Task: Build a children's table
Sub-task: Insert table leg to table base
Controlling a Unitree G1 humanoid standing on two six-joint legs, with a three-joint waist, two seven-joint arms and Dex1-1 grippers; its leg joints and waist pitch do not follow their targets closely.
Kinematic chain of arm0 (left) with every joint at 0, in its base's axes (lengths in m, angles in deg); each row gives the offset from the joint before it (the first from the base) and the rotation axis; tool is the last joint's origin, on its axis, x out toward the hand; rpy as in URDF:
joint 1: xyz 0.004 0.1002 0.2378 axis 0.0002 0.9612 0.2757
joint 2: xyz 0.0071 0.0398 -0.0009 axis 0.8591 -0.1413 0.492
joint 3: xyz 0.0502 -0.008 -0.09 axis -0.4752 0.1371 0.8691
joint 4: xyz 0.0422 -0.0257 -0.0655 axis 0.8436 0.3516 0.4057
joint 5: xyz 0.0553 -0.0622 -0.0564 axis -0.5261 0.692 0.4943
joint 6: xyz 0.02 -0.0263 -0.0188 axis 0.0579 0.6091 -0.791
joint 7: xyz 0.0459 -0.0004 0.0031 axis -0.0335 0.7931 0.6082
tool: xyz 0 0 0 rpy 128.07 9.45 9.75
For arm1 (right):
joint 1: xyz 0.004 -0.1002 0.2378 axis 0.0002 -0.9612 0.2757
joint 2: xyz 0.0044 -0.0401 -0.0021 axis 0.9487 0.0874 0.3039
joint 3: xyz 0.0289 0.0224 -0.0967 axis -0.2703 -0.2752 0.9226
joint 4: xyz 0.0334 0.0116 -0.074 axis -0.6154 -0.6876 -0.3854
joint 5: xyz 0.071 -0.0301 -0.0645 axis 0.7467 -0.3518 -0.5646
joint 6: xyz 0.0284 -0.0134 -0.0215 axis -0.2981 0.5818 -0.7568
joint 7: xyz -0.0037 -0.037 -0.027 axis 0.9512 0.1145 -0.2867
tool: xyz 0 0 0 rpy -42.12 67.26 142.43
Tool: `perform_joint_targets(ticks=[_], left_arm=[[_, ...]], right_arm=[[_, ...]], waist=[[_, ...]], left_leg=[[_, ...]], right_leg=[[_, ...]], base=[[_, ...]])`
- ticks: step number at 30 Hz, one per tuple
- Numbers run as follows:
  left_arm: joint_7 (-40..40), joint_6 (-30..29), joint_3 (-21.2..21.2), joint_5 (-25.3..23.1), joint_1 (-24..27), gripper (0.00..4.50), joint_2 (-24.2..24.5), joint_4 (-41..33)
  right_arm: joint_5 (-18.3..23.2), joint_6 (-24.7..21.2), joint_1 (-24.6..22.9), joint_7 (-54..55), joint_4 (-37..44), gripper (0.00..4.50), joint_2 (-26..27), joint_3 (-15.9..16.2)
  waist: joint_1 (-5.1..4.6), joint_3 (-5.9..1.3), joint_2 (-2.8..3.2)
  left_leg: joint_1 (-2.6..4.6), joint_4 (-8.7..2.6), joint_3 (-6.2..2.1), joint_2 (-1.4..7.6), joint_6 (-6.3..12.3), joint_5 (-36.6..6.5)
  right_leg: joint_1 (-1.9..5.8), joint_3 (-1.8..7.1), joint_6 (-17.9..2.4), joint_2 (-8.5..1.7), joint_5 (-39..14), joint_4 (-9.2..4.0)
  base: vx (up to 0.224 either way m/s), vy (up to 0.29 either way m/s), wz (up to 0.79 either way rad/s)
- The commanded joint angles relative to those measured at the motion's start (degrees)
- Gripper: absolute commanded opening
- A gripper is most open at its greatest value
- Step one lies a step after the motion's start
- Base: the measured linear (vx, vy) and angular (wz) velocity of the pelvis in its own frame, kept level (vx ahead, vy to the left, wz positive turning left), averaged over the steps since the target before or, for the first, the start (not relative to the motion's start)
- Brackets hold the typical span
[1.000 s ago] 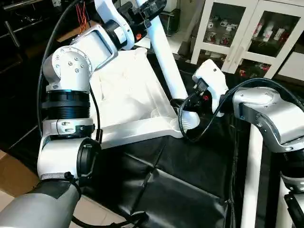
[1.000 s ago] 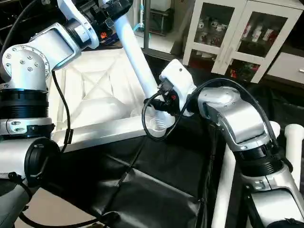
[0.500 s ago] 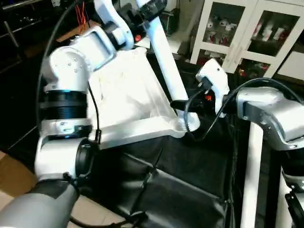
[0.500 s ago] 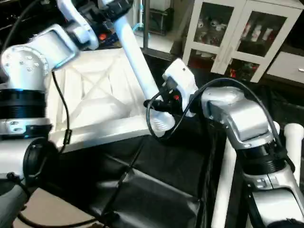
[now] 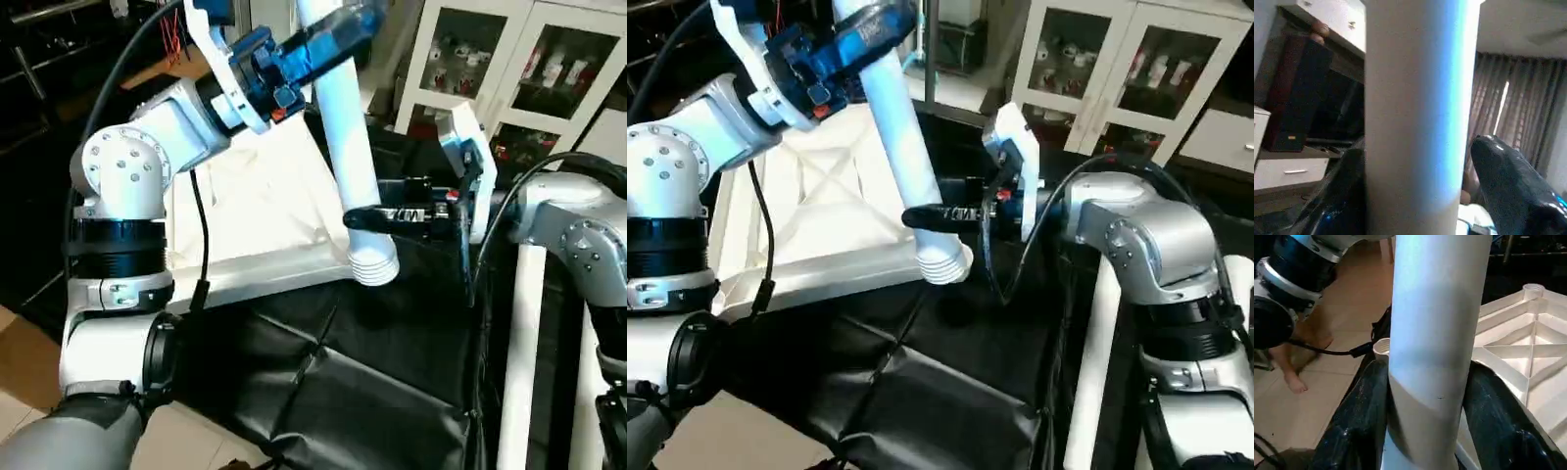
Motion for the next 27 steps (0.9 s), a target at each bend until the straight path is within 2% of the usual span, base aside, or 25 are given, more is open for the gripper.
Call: perform_joint_targets(ticks=[1,5,8,10,11,12,13,14,17,18,20,21,22,24,26,27], left_arm=[[1.96,0.81,-0.94,-1.34,0.52,3.1,1.14,-0.57],[2.35,-0.04,-0.9,-0.9,0.47,3.12,1.65,0.03],[1.92,-0.15,-0.41,-0.58,0.36,2.61,1.63,0.55],[1.44,0.24,-0.02,-0.79,0.05,2.73,1.57,1.33],[1.11,0.54,0.25,-0.98,-0.19,2.42,1.53,1.88],[0.71,1.04,0.43,-1.3,-0.52,2.42,1.51,2.63],[0.71,1.04,0.43,-1.3,-0.52,2.18,1.51,2.63],[-0.19,1.98,0.7,-1.91,-1.14,2.27,1.28,3.81],[-1.29,3.46,0.95,-2.83,-1.93,2.18,0.91,5.3],[-1.29,3.46,0.95,-2.83,-1.93,1.94,0.91,5.3],[-3.41,5.3,1.01,-4.45,-2.47,1.94,0.39,6.13],[-6.3,6.9,0.35,-6.91,-2.83,1.89,0.07,6.47],[-10.01,8.14,-0.38,-9.48,-3.1,1.89,-0.41,6.57],[-13.42,9.11,-1.06,-11.76,-3.31,1.72,-0.85,6.61],[-19.67,8.95,-0.75,-13.24,-3.96,1.71,-2.1,6.76],[-19.84,8.93,-0.74,-13.26,-3.98,1.71,-2.14,6.77]], right_arm=[[1.34,-0.62,-0.61,-1.65,1.31,1.84,-1.72,-1.27],[1.54,-0.73,-0.96,-2.18,1.53,1.84,-2.33,-1.08],[1.54,-0.59,-1.16,-2.27,1.64,1.84,-2.54,-0.86],[1.53,-0.52,-1.23,-2.3,1.65,1.84,-2.62,-0.77],[1.51,-0.47,-1.28,-2.31,1.66,1.84,-2.67,-0.71],[1.45,-0.42,-1.31,-2.33,1.66,1.84,-2.73,-0.62],[1.45,-0.42,-1.31,-2.33,1.66,1.84,-2.73,-0.62],[1.31,-0.32,-1.32,-2.37,1.64,1.84,-2.79,-0.52],[0.84,0.07,-1.41,-2.32,1.64,1.84,-2.95,-0.24],[0.84,0.07,-1.41,-2.32,1.64,1.84,-2.95,-0.24],[-0.77,1.75,-1.5,-1.34,1.29,1.84,-2.92,0.17],[-2.56,3.83,-1.37,0.2,0.36,1.84,-2.36,0.26],[-3.77,5.35,-1.27,1.34,-0.29,1.84,-1.83,0.26],[-4.63,6.51,-1.18,2.21,-0.8,2.4,-1.36,0.21],[-5.73,7.57,-0.72,4.82,-1.03,2.56,-0.01,0.15],[-5.76,7.59,-0.71,4.89,-1.04,2.56,0.02,0.16]], waist=[[0.06,-4.25,0.42],[0.02,-4.39,0.44],[0.04,-4.39,0.42],[0.03,-4.29,0.4],[0.03,-4.25,0.41],[0.02,-4.22,0.42],[0.02,-4.23,0.41],[-0.02,-4.24,0.68],[0.03,-4.34,0.55],[0.07,-4.39,0.54],[0.06,-4.39,0.45],[0.14,-4.45,0.67],[-0.07,-4.35,0.6],[-0.05,-4.35,0.48],[-0.07,-4.44,0.36],[-0.06,-4.51,0.34]], left_leg=[[0.76,-4.18,-1.35,2.58,0.92,-9.71],[0.62,-4.05,-1.32,2.6,1.38,-8.45],[0.63,-4.06,-1.31,2.62,1.51,-8.39],[0.69,-4.05,-1.27,2.55,1.39,-9.17],[0.71,-4.05,-1.28,2.48,1.2,-9.76],[0.75,-4.08,-1.32,2.5,1.03,-10.04],[0.73,-4.09,-1.32,2.51,0.93,-10.09],[0.75,-4.13,-1.38,2.56,0.75,-10.23],[0.67,-4.08,-1.4,2.56,0.93,-9.57],[0.65,-4.06,-1.42,2.55,1.04,-9.31],[0.59,-4.01,-1.35,2.56,1.06,-8.43],[0.65,-3.96,-1.33,2.51,1.16,-8.51],[0.58,-4.02,-1.39,2.69,0.86,-9.16],[0.66,-3.98,-1.38,2.57,0.72,-9.6],[0.42,-3.89,-1.44,2.58,0.88,-8.37],[0.42,-3.83,-1.41,2.55,1.04,-8.17]], right_leg=[[3.68,2.72,-11.88,-2.96,-14.9,-3.8],[3.72,2.73,-12.92,-3.0,-12.5,-3.47],[3.71,2.71,-13.33,-3.01,-12.3,-3.43],[3.65,2.68,-13.05,-2.94,-13.66,-3.62],[3.67,2.65,-12.59,-2.98,-15.09,-3.8],[3.62,2.63,-12.19,-2.97,-15.95,-3.92],[3.63,2.63,-12.03,-2.97,-16.11,-3.92],[3.57,2.61,-11.94,-2.93,-15.9,-3.99],[3.67,2.62,-12.3,-2.95,-14.29,-3.78],[3.73,2.62,-12.38,-2.99,-13.92,-3.74],[3.66,2.65,-12.72,-3.06,-12.93,-3.6],[3.72,2.64,-12.92,-3.04,-12.82,-3.62],[3.58,2.63,-12.65,-3.03,-13.38,-3.74],[3.71,2.61,-12.36,-3.1,-14.27,-3.84],[3.88,2.61,-12.14,-3.12,-13.36,-3.66],[3.91,2.61,-12.24,-3.11,-13.03,-3.6]], base=[[0.0,0.0,0.0],[0.0,0.0,0.0],[0.0,0.0,0.0],[0.0,0.0,0.0],[0.0,0.0,0.0],[0.0,0.0,0.0],[0.0,0.0,0.0],[0.0,0.0,0.0],[0.0,0.0,0.0],[0.0,0.0,0.0],[0.0,0.0,0.0],[0.0,0.0,0.0],[0.0,0.0,0.0],[0.0,0.0,0.0],[0.0,0.0,0.0],[0.0,0.0,0.0]])
